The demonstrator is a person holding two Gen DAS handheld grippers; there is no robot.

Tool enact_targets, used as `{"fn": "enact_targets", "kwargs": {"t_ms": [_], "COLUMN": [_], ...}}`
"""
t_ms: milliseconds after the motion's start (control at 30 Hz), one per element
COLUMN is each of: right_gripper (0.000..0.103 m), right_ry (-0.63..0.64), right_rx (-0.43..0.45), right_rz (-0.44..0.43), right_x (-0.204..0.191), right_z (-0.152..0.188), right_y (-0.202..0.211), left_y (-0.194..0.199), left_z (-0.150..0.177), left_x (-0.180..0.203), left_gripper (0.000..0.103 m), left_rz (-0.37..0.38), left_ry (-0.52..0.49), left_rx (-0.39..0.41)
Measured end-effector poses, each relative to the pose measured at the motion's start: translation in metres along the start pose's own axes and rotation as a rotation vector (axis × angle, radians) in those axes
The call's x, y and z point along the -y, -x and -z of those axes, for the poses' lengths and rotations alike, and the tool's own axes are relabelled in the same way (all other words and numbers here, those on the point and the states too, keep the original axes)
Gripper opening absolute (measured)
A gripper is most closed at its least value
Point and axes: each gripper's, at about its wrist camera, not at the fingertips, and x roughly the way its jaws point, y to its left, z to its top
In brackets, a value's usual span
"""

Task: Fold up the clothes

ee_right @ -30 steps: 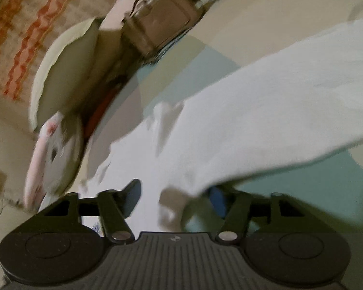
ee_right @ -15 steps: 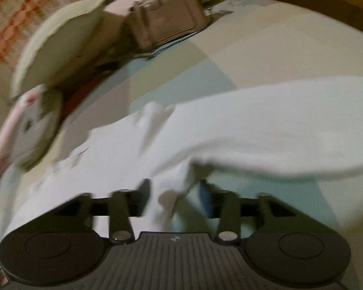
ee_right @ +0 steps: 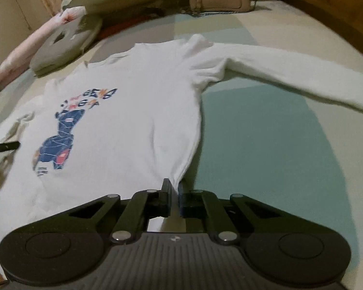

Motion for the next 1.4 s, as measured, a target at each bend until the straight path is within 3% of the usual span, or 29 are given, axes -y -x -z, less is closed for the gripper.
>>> {"fn": "enact_targets", "kwargs": {"t_ms": [33,100,167,200,267,300,467,600,733,767,867,967,1100,1200,1400], "right_gripper": [0.007,0.020,0.029,0.035,0.068,0.071,0.071,0.077,0.088,0.088,0.087,0.086,0.087,0.087,0.103], "right_ry": [-0.001,-0.015,-0.004,0.015,0.089,0.135,0.370,0.446,0.405,0.390,0.366,0.390,0.477,0.544,0.467], "right_rx": [0.002,0.003,0.039,0.057,0.069,0.066,0.002,-0.014,-0.043,-0.049,-0.061,-0.031,0.014,-0.011,-0.053], "right_rz": [0.029,0.067,0.044,0.015,-0.060,-0.087,-0.140,-0.097,-0.059,-0.050,-0.052,-0.038,-0.141,-0.153,-0.143], "right_x": [0.003,0.008,0.004,-0.002,-0.023,-0.037,-0.107,-0.116,-0.076,-0.063,-0.049,-0.067,-0.112,-0.136,-0.095], "right_z": [0.002,0.003,0.005,0.005,0.010,0.014,0.043,0.068,0.076,0.079,0.081,0.076,0.072,0.079,0.095], "right_y": [0.005,0.017,0.039,0.047,0.058,0.059,0.033,0.018,0.037,0.043,0.058,0.064,0.051,0.030,0.039], "left_y": [0.002,0.012,0.032,0.041,0.057,0.061,0.068,0.075,0.081,0.083,0.086,0.085,0.084,0.083,0.099], "left_z": [-0.001,-0.002,-0.002,0.000,0.003,0.007,0.046,0.064,0.082,0.087,0.096,0.098,0.100,0.102,0.111], "left_x": [-0.003,-0.004,0.004,0.012,0.034,0.048,0.113,0.092,0.072,0.067,0.062,0.078,0.099,0.115,0.075], "left_gripper": [0.014,0.012,0.012,0.017,0.032,0.038,0.043,0.043,0.053,0.059,0.060,0.057,0.060,0.062,0.069], "left_rz": [-0.008,-0.025,-0.008,0.028,0.119,0.170,0.350,0.307,0.264,0.254,0.242,0.266,0.299,0.323,0.290], "left_ry": [0.007,-0.005,-0.051,-0.080,-0.165,-0.220,-0.505,-0.496,-0.487,-0.485,-0.496,-0.538,-0.595,-0.636,-0.543], "left_rx": [-0.009,-0.027,0.001,0.024,0.049,0.041,0.023,-0.011,-0.045,-0.054,-0.068,-0.062,-0.053,-0.047,-0.087]}}
